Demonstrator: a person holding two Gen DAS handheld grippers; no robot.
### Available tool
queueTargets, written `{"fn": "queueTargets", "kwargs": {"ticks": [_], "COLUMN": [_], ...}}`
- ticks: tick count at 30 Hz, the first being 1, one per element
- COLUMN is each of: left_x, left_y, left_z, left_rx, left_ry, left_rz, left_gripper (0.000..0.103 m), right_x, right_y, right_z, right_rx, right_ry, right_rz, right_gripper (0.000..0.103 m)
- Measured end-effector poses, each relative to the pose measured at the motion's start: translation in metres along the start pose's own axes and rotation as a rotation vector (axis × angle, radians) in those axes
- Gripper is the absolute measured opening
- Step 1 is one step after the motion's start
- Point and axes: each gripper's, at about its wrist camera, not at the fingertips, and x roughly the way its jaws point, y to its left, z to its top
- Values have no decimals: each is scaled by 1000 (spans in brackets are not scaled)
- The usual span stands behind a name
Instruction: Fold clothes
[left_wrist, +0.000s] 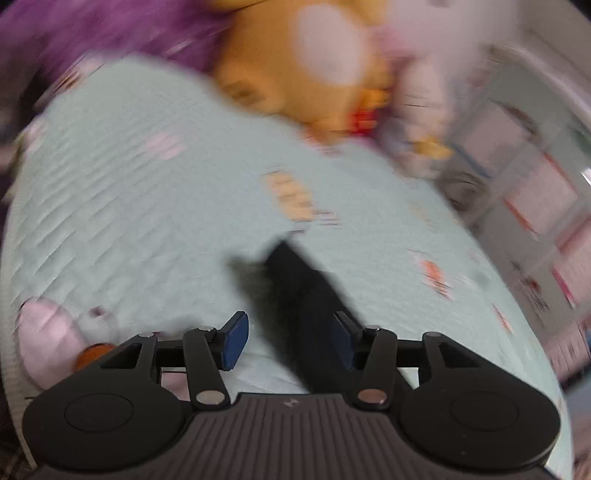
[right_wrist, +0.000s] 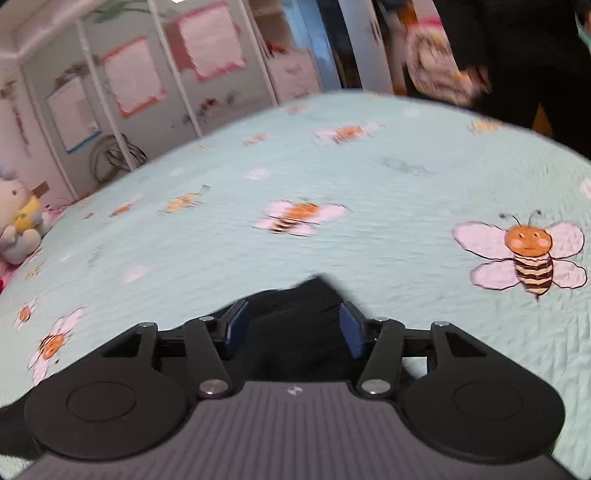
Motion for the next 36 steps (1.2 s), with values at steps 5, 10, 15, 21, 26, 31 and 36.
{"fn": "queueTargets", "kwargs": {"ticks": [5,10,15,21,26,31,36], "left_x": [6,37,83,104,89,74,65], "left_y": [-87,-156,-183,-193,-204,-222,-278], "left_z": [-31,-73,-93,-126,-139,-120,-96], "left_rx": [438,775,879,1048,1108,1077,1086], "left_ry": [108,254,435,457,397,163,-229], "left_rz": [-279,-450,-528,-489,-514,-447,-390], "left_gripper": [59,62,70,72,3,3,4], "right_x": [63,110,133,151,152,127,117], "right_y": [-30,-23,-31,-46,-27,-4,21], "right_z": [26,33,38,37,40,69,113], "right_rx": [134,157,187,274,156,40,-40], "right_ry": [225,398,465,450,320,53,-172], "right_rz": [167,313,406,478,436,442,421], "right_gripper": [57,55,55,48,9,8,7]}}
